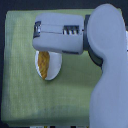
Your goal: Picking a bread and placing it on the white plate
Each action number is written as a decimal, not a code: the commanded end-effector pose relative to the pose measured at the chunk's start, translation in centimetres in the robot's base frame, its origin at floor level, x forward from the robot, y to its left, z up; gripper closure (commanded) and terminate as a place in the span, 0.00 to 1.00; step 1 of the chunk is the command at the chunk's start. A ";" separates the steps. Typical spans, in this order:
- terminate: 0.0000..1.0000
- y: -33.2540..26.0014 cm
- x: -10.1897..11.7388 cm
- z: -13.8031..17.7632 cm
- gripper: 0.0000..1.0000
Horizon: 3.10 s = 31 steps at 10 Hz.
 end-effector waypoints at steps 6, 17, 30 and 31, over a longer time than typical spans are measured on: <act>0.00 -0.3 -2.2 -1.1 0.00; 0.00 -2.0 2.8 4.3 0.00; 0.00 -22.2 4.0 10.5 0.00; 0.00 -23.7 3.6 10.6 0.00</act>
